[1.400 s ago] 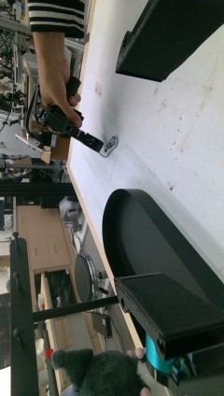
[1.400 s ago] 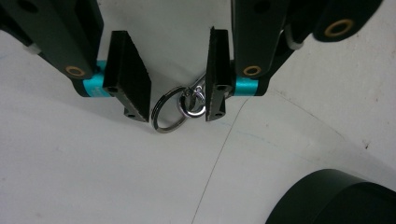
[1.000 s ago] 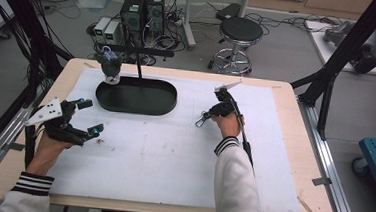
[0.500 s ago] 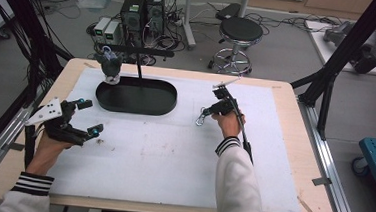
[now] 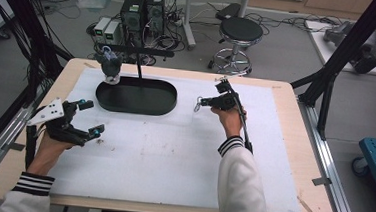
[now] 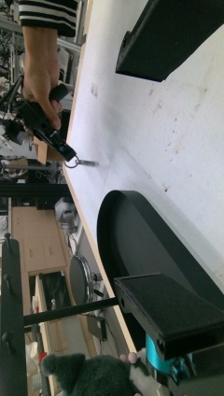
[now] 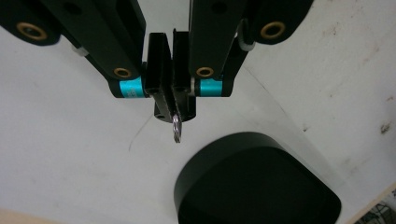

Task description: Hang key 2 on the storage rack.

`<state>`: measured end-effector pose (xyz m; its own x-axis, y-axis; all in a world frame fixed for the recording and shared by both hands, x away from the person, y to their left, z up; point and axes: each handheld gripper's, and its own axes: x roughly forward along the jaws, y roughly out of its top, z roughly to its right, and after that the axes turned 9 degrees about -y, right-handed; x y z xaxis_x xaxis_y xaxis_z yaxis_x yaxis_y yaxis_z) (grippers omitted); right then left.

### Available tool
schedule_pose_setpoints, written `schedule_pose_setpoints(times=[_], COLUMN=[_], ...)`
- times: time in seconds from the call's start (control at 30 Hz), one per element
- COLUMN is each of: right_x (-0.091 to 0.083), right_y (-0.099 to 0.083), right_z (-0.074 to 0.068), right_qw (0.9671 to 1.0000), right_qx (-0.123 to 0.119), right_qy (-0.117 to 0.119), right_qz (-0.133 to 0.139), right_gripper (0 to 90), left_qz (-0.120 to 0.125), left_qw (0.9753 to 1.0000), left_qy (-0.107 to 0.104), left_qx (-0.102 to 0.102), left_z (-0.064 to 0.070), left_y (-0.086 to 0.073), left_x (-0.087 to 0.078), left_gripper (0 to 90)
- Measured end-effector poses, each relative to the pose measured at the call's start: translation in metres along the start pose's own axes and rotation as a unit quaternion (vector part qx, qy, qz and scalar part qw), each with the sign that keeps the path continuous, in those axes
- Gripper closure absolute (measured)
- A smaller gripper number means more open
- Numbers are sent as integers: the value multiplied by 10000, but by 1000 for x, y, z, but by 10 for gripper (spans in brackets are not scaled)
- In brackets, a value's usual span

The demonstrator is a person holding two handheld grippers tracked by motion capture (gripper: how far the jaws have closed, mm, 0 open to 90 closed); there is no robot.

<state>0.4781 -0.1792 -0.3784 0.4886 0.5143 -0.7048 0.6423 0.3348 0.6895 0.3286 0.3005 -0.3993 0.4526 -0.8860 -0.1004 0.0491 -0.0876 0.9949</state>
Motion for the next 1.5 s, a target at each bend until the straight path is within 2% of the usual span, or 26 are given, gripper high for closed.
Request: schedule_pose_setpoints(times=[0.3, 0.43, 0.5, 0.6, 0.77, 0.9, 1.0, 1.17, 1.23, 1.43, 1.5], right_x=[-12, -18, -20, -23, -30, -37, -44, -50, -51, -52, -51], right_y=[6, 10, 11, 11, 13, 21, 30, 48, 53, 68, 72], right_z=[-5, -9, -9, -9, -8, -9, -14, -24, -28, -36, -37], right_qw=[9976, 9934, 9916, 9897, 9845, 9852, 9828, 9811, 9791, 9786, 9777], right_qx=[-430, -708, -718, -751, -853, -866, -933, -1085, -1152, -1282, -1229], right_qy=[77, 180, 286, 338, 387, 384, 409, 467, 492, 588, 646], right_qz=[545, 889, 1038, 1173, 1486, 1430, 1542, 1534, 1604, 1497, 1575], right_gripper=[886, 886, 886, 886, 886, 886, 886, 886, 886, 886, 886], left_qz=[7, 8, 1, -4, 6, 4, 4, 16, 27, 82, 85], left_qw=[10000, 10000, 10000, 10000, 10000, 10000, 10000, 10000, 10000, 10000, 10000], left_qy=[-8, -16, -17, -24, -19, -15, -18, -19, -19, -5, -19], left_qx=[6, 19, 5, 18, 3, 13, 19, 22, 20, -6, -7], left_z=[1, 1, 1, 1, 1, 1, 1, 1, 1, 0, 0], left_y=[0, 0, 0, 0, 0, 0, 0, 0, 1, 1, 1], left_x=[0, 0, 1, 1, 1, 1, 1, 0, 0, -1, -1], left_gripper=[17, 17, 17, 17, 17, 17, 17, 17, 17, 17, 17])
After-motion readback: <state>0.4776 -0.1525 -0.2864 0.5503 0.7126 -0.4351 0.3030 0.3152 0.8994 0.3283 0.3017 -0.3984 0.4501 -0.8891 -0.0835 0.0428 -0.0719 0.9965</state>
